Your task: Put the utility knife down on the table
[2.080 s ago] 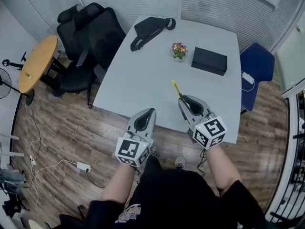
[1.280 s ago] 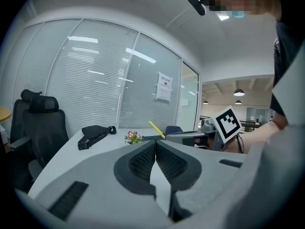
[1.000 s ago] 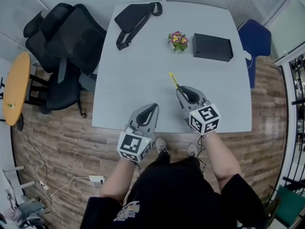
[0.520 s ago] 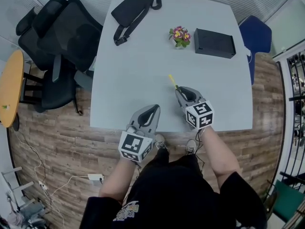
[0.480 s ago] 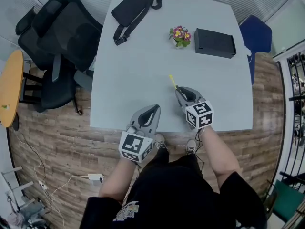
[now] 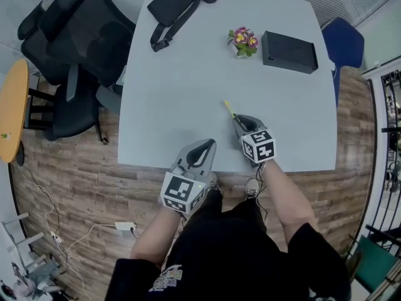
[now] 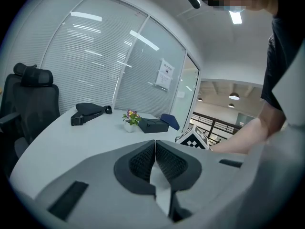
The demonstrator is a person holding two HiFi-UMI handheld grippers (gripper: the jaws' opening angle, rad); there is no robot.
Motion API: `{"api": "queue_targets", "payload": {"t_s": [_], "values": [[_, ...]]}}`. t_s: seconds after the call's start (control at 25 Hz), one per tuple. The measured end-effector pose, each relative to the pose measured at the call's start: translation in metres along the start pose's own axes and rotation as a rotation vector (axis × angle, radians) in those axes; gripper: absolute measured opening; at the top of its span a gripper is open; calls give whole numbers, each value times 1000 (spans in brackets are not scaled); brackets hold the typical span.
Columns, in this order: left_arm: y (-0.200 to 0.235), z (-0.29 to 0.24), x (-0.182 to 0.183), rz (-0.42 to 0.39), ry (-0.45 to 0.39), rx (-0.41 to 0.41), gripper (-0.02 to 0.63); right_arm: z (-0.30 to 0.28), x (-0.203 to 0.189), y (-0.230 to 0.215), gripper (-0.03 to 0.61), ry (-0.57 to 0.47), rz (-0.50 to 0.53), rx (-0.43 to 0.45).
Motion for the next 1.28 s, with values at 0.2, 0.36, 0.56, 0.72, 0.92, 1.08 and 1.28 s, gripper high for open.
{"api": "queue_targets", "payload": {"t_s": [0.2,0.36,0.56,0.72,0.92,1.08,1.28], "values": [[0,-2,-5,4,11,-2,6,-15,-13,-3,71,67,15,-12],[0,-1,-9,12,16,-5,6,-22,-22,-3,71,115,24,-20],[0,1,-12,13,21,-9,6,-27,-27,-2,71,140,42,-25],[1,2,-13,16,20,-5,6,-28,-27,-2,72,149,45,-31],[-1,6,-12,13,17,-3,6,-28,-27,0,80,148,49,-24],[-5,8,-10,2,16,0,6,-27,-27,2,126,142,51,-11],[-12,13,-6,-13,7,8,6,-9,-19,1,132,91,47,-12]]}}
Point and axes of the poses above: the fingertips, and each gripper's own axes: z backward along the fingers, y to its left, x out of its top, the point moved 1 cm from there along z, backward along the fingers, and after that the axes turned 7 degrees about y, right-handed, at the moved point
